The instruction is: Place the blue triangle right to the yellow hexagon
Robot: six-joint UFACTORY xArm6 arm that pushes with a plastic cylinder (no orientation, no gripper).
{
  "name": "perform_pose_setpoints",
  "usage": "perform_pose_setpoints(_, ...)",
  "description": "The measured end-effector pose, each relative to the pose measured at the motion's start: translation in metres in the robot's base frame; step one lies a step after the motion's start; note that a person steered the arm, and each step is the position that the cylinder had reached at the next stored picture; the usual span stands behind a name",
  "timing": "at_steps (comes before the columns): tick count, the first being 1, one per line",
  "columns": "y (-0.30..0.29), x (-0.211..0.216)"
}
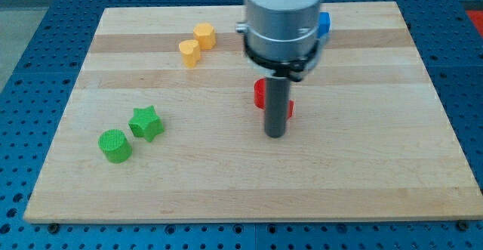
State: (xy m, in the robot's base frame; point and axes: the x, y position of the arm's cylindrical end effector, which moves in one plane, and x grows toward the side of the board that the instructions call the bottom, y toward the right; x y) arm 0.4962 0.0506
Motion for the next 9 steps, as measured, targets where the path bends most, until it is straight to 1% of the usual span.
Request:
perform_pose_setpoints(1,0.049,-0.022)
perform_pose_setpoints(2,0.049,-0.06)
perform_pose_setpoints(4,0.066,-0.139)
perform_pose_setpoints(5,0.066,-0.154)
perform_pose_setpoints(6,0.043,-0.203)
perform_pose_setpoints(7,-0.002,-0.216)
perform_pose_setpoints(9,-0.016,-0.183)
